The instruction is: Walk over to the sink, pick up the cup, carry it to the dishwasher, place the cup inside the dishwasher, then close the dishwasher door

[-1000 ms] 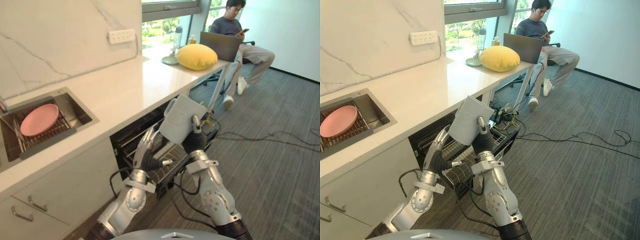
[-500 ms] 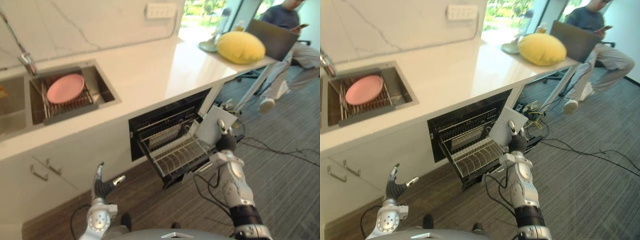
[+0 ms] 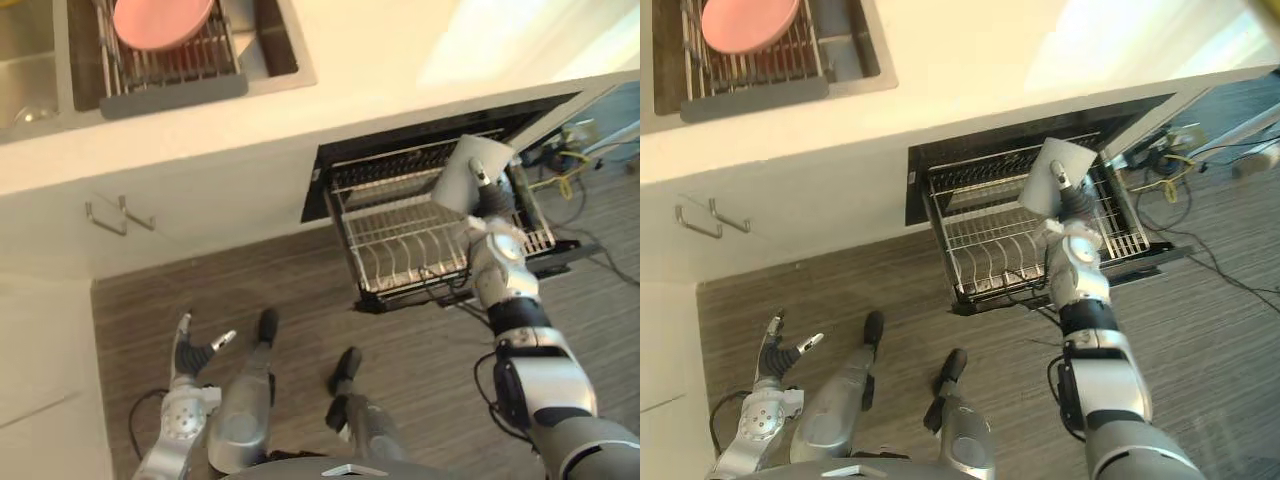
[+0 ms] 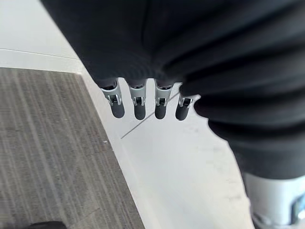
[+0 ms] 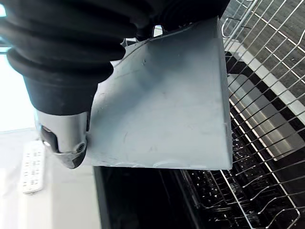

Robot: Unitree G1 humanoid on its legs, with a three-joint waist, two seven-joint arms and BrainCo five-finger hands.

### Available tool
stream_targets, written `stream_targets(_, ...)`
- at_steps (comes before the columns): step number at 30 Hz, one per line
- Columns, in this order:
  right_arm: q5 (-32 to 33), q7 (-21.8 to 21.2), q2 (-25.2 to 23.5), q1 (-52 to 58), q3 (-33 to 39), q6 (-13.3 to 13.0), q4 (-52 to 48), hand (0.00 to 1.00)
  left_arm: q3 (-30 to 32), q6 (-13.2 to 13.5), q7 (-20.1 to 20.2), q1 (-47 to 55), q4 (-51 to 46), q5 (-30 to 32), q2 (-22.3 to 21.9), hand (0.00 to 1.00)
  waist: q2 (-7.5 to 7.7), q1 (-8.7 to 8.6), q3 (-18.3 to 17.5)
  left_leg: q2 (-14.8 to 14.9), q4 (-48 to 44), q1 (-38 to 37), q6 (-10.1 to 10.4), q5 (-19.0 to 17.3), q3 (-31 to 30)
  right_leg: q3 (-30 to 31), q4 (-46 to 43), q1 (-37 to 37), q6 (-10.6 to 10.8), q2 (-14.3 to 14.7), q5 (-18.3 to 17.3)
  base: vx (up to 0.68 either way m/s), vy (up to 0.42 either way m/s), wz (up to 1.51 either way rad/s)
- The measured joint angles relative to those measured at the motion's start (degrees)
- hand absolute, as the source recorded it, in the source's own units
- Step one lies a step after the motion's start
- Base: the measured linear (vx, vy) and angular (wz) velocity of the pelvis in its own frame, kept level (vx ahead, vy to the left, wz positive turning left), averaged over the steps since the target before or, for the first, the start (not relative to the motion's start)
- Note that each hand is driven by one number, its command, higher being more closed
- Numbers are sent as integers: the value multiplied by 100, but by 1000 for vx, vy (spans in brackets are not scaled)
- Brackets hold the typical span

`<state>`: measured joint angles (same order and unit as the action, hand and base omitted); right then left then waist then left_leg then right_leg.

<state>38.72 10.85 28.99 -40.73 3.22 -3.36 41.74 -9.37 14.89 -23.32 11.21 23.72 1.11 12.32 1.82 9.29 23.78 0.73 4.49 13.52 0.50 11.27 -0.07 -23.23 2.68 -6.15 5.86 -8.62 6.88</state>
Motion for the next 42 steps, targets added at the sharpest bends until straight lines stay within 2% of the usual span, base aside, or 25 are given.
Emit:
stream_targets(8,-153,-146,465,-785,-164,351,1068,100,-261,119,-6,-56,-1,-341,-41,0,-333,88,244,-11,0,359,7,64,-170,-174,-37,-292,-4,-1,-17,28,-47,11)
stream_targets(12,-581,-515,800,-1262,-317,647,1757,100,-427,159,-4,-153,-47,-560,-174,0,-556,197,364,-23,0,646,-19,144,-313,-305,-55,-512,-2,4,-22,35,-54,15)
stream_targets(17,-1044,-954,868,-1645,-537,910,2325,100,-648,146,40,-188,-99,-608,-231,0,-763,315,470,-34,0,840,0,197,-521,-532,-149,-622,-7,7,-129,47,-51,20)
stream_targets(24,-1689,-1220,876,-2435,-840,1013,2710,100,-832,146,109,-262,-206,-782,-233,0,-947,584,548,-18,-2,1041,31,223,-665,-605,-495,-898,-11,-31,-373,53,-36,10)
stream_targets(29,-2038,-1206,938,-2679,-993,1149,2902,100,-885,145,129,-301,-209,-815,-257,0,-974,605,552,-11,-3,1121,69,238,-783,-727,-774,-1037,-29,-76,-564,37,-26,10)
stream_targets(30,-2132,-1201,949,-2687,-1001,1227,2904,0,-882,145,129,-327,-217,-858,-268,0,-978,624,551,-5,-3,1123,79,237,-798,-731,-875,-1072,-31,-93,-628,29,-31,9)
stream_targets(36,-2400,-1233,955,-2774,-1226,1367,2910,0,-874,84,184,-370,-287,-888,-343,0,-1036,661,547,28,-2,1142,130,248,-873,-749,-1167,-1177,-74,-120,-823,11,-44,4)
stream_targets(42,-2555,-1338,955,-2784,-1258,1196,2894,0,-839,-7,238,-369,-290,-879,-343,0,-1036,662,547,85,-3,1115,176,274,-926,-796,-1250,-1158,-104,-85,-885,-10,-58,4)
